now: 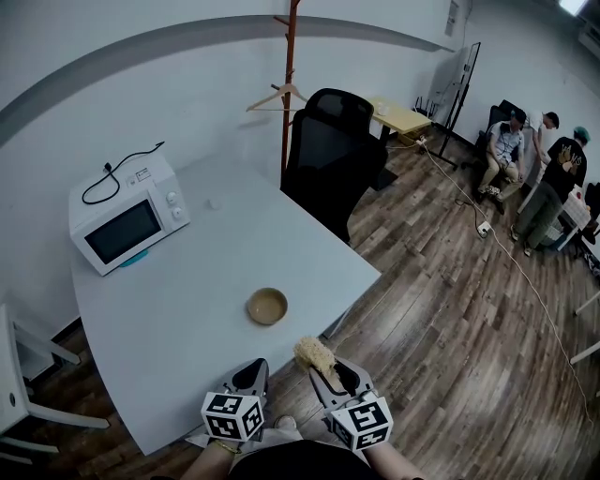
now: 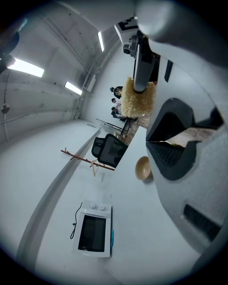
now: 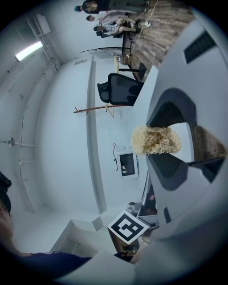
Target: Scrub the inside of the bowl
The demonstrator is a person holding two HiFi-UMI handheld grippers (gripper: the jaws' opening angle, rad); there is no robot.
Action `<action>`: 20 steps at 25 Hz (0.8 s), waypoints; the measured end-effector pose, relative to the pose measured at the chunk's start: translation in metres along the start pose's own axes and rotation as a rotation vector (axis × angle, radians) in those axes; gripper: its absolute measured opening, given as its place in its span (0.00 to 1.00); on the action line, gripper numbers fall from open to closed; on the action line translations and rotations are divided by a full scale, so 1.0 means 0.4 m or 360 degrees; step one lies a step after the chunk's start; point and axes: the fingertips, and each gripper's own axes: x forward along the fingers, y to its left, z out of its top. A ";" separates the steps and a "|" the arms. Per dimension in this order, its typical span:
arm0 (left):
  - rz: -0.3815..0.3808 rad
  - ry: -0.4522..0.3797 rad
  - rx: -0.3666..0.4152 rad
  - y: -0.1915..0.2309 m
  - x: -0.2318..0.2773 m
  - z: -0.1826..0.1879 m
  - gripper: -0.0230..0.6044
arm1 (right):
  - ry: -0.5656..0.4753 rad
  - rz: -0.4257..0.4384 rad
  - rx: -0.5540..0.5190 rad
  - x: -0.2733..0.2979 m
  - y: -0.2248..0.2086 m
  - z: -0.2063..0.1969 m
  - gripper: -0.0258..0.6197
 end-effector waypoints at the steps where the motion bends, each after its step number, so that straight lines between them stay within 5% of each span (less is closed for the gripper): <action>1: 0.0003 -0.0001 -0.0001 0.011 0.009 0.006 0.07 | 0.0001 0.0001 -0.0003 0.013 -0.004 0.004 0.30; 12: 0.0107 -0.0010 -0.0055 0.086 0.076 0.042 0.07 | 0.0040 0.0080 -0.0022 0.120 -0.059 0.025 0.30; 20: 0.0293 -0.0039 -0.0131 0.147 0.137 0.063 0.07 | 0.0036 0.0286 -0.0098 0.251 -0.111 0.078 0.30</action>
